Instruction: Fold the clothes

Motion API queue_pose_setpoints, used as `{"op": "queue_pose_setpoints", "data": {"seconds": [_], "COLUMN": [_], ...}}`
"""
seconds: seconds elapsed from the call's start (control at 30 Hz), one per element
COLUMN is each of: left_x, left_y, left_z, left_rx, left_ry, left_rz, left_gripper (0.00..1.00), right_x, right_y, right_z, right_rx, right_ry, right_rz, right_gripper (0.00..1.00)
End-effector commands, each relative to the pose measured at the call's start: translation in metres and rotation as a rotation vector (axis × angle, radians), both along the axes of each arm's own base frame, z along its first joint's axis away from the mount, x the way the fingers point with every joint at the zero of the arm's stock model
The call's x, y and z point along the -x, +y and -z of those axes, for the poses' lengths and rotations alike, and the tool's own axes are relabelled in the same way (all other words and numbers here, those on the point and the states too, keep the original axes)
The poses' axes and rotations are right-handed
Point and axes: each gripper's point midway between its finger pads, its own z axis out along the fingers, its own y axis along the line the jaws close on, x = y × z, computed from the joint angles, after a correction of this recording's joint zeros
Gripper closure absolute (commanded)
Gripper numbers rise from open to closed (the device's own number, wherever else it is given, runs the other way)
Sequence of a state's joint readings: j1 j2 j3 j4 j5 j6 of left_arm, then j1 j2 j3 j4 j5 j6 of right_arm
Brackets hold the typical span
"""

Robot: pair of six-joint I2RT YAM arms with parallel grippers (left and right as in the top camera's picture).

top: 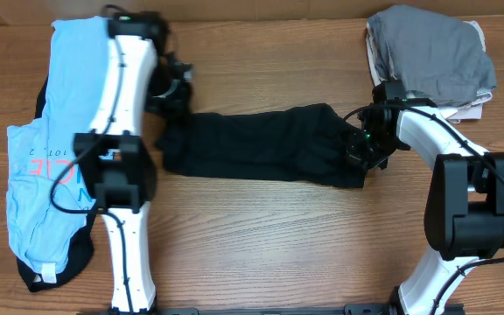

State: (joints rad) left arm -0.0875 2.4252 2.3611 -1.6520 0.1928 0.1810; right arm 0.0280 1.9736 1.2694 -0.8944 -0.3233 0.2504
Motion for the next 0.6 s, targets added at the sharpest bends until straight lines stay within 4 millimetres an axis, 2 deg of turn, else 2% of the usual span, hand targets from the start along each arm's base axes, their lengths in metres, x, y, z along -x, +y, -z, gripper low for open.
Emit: {"op": "queue_pose_setpoints", "data": {"seconds": [0.0,0.23,0.37,0.4,0.47,0.5,0.53,0.57], "left_x": [-0.001,0.006,0.009,0.012,0.015,0.015,0.016,0.015], "left_y": [-0.059,-0.134,-0.165,-0.177,-0.183,-0.185,-0.186,-0.185], "left_z": [-0.017,-0.015,-0.013,-0.011,-0.009,-0.008,-0.007,-0.007], "left_rx": [0.068,0.090,0.099,0.105,0.107,0.107,0.107,0.103], "left_ry": [-0.057,-0.127,-0.167,-0.176,-0.178,-0.177,-0.178,-0.181], "left_rz": [0.030,0.159,0.198,0.223,0.238,0.242,0.244,0.244], "left_gripper": [0.96,0.96,0.93,0.75,0.34,0.08,0.00,0.00], "right_x": [-0.001,0.001,0.001,0.001,0.001,0.000,0.000,0.000], "right_y": [0.001,0.001,0.001,0.001,0.001,0.001,0.001,0.000], "right_z": [-0.010,-0.010,-0.010,-0.010,-0.010,-0.010,-0.011,-0.012], "right_rx": [0.007,0.007,0.007,0.007,0.007,0.006,0.006,0.007], "right_ry": [-0.026,-0.020,-0.019,-0.019,-0.019,-0.020,-0.022,-0.020], "right_rz": [0.000,-0.001,-0.001,0.000,-0.001,-0.001,-0.001,0.001], "right_gripper": [0.96,0.96,0.96,0.96,0.95,0.92,0.87,0.82]}}
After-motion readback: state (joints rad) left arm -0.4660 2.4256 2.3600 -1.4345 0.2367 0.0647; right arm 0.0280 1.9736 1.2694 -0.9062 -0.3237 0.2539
